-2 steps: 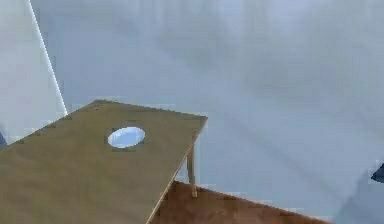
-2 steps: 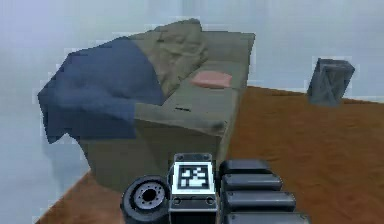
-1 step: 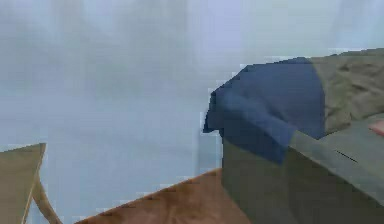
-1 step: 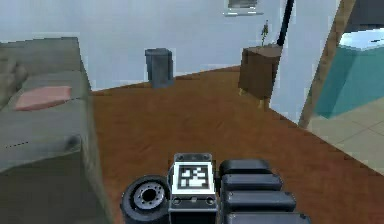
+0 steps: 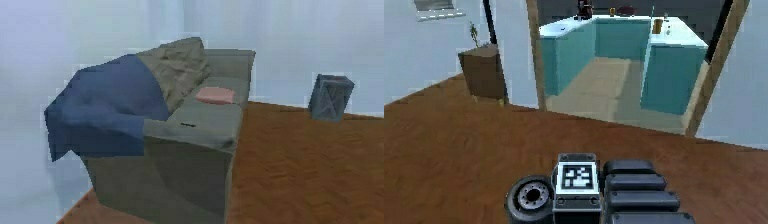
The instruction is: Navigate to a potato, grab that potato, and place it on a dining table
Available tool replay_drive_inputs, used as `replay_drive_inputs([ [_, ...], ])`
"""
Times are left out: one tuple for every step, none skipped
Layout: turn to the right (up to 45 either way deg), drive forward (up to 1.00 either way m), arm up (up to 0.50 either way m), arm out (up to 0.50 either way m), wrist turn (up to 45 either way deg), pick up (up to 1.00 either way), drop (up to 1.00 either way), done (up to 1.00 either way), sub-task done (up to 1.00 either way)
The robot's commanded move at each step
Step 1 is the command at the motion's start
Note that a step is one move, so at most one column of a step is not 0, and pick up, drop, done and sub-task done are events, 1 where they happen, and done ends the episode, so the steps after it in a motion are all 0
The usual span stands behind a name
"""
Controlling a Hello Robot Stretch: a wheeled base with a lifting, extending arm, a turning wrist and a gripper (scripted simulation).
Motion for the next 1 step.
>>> replay_drive_inputs([
  [21.0,0.00,0.00,0.00,0.0,0.00,0.00,0.00,0.00],
])
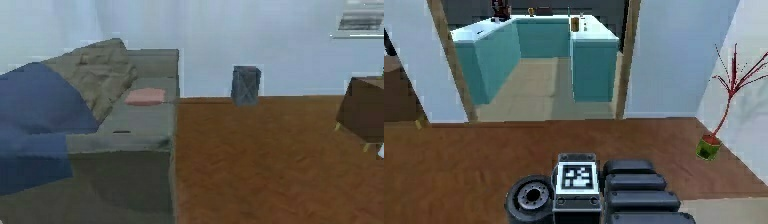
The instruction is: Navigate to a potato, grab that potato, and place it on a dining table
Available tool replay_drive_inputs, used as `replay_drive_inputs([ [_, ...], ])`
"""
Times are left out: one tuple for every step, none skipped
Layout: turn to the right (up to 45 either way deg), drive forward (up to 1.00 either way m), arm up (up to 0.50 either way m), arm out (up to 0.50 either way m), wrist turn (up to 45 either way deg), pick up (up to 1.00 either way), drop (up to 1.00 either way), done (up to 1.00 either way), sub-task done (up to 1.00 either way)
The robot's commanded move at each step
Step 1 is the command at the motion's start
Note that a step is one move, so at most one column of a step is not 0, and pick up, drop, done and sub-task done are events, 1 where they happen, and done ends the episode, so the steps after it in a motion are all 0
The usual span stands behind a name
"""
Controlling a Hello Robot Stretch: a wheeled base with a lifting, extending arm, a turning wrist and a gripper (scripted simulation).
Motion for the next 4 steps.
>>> replay_drive_inputs([
  [0.0,0.20,0.00,0.00,0.0,0.00,0.00,0.00,0.00],
  [-45.0,0.00,0.00,0.00,0.0,0.00,0.00,0.00,0.00],
  [-30.0,0.00,0.00,0.00,0.0,0.00,0.00,0.00,0.00],
  [0.0,0.10,0.00,0.00,0.0,0.00,0.00,0.00,0.00],
])
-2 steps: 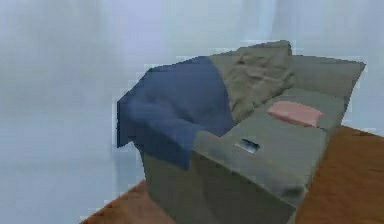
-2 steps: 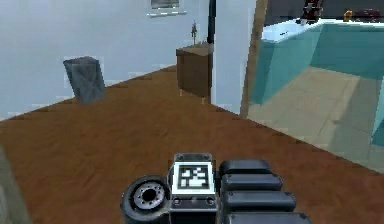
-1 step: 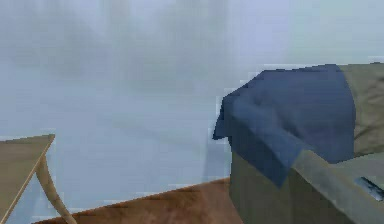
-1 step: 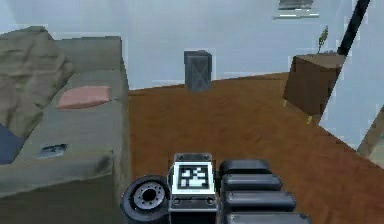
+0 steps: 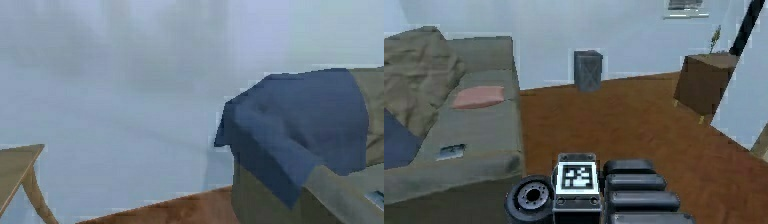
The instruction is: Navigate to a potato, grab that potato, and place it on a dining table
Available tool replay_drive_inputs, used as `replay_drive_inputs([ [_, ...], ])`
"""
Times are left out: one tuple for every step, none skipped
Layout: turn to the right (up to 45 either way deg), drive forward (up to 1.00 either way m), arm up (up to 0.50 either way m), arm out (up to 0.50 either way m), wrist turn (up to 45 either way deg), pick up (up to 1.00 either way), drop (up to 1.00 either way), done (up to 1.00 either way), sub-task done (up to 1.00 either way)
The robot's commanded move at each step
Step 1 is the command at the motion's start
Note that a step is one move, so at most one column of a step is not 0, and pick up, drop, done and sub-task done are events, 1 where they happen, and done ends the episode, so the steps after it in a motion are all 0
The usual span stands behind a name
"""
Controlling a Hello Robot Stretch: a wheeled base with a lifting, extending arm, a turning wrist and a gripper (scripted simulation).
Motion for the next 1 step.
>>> replay_drive_inputs([
  [-12.0,0.00,0.00,0.00,0.0,0.00,0.00,0.00,0.00],
])
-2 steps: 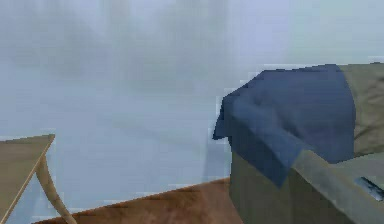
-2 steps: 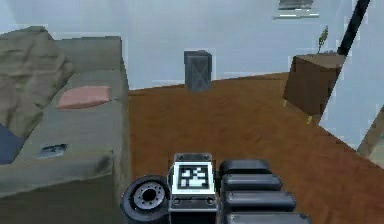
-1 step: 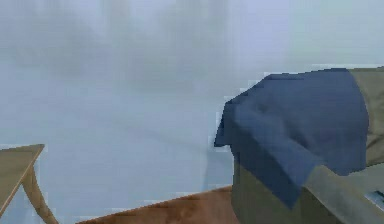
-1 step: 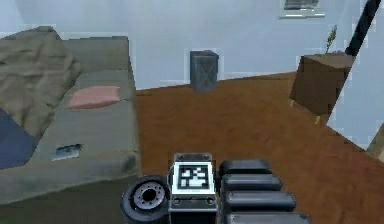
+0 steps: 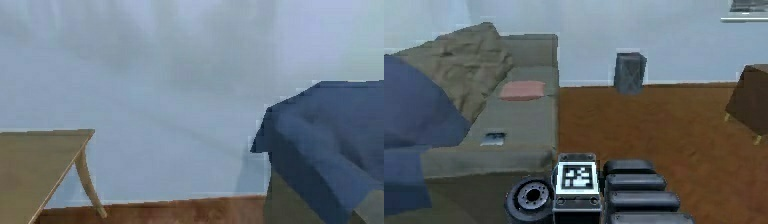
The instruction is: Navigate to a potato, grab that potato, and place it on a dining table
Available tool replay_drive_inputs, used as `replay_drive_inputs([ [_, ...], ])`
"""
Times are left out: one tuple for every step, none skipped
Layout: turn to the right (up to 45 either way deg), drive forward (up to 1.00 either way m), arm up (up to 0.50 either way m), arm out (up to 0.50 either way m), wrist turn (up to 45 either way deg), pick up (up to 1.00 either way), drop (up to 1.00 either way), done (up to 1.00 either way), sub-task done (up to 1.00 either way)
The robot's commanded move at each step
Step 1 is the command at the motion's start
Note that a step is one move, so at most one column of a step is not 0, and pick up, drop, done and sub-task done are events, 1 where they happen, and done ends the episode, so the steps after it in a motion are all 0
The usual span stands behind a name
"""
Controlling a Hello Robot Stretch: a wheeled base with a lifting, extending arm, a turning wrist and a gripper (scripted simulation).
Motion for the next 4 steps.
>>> replay_drive_inputs([
  [12.0,0.00,0.00,0.00,0.0,0.00,0.00,0.00,0.00],
  [-18.0,0.00,0.00,0.00,0.0,0.00,0.00,0.00,0.00],
  [30.0,0.00,0.00,0.00,0.0,0.00,0.00,0.00,0.00],
  [-42.0,0.00,0.00,0.00,0.0,0.00,0.00,0.00,0.00],
])
